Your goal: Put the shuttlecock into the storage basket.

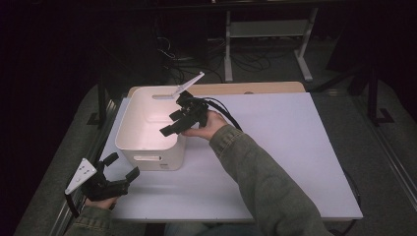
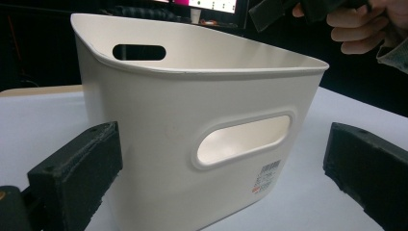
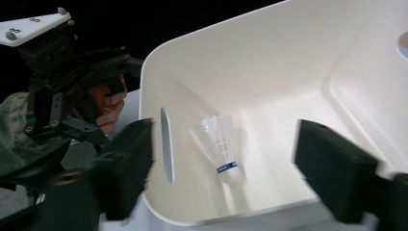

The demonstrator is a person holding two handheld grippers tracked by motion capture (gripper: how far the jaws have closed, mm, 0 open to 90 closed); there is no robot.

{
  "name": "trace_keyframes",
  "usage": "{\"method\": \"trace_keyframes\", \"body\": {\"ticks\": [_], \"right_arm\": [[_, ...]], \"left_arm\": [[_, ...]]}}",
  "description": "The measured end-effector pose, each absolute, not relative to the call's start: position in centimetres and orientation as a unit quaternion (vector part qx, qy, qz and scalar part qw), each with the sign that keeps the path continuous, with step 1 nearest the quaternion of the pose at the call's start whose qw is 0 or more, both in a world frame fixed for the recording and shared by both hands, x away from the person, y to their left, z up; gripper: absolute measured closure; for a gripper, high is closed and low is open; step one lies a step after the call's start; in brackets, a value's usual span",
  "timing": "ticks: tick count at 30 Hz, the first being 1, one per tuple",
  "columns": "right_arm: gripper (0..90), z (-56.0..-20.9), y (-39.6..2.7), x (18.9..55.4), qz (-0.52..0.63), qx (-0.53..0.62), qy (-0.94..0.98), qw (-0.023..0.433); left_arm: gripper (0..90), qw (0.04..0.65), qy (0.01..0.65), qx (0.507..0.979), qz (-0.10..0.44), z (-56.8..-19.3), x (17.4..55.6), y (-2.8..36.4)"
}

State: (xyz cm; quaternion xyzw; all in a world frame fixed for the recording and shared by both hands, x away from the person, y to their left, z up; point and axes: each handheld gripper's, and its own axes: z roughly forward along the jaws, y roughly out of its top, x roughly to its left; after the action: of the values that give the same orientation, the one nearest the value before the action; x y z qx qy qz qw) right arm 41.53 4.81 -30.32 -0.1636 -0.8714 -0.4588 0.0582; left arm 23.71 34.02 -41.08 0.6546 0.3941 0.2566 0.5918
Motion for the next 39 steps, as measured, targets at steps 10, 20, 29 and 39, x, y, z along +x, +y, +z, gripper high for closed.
{"method": "trace_keyframes", "body": {"ticks": [10, 20, 29, 39], "right_arm": [[0.0, -29.8, 3.5, 41.3, -0.47, -0.168, -0.865, 0.045], [0.0, -29.9, 1.2, 41.2, -0.485, -0.18, -0.855, 0.036], [0.0, -30.0, -1.4, 40.5, -0.499, -0.2, -0.843, 0.032], [0.0, -30.1, -3.9, 40.0, -0.511, -0.21, -0.833, 0.015]], "left_arm": [[0.0, 0.593, 0.392, 0.654, 0.258, -41.1, 23.7, 34.0], [0.0, 0.594, 0.392, 0.654, 0.258, -41.1, 23.7, 34.0], [0.0, 0.596, 0.395, 0.651, 0.257, -41.1, 23.7, 33.9], [0.0, 0.592, 0.394, 0.653, 0.259, -41.1, 23.7, 34.0]]}}
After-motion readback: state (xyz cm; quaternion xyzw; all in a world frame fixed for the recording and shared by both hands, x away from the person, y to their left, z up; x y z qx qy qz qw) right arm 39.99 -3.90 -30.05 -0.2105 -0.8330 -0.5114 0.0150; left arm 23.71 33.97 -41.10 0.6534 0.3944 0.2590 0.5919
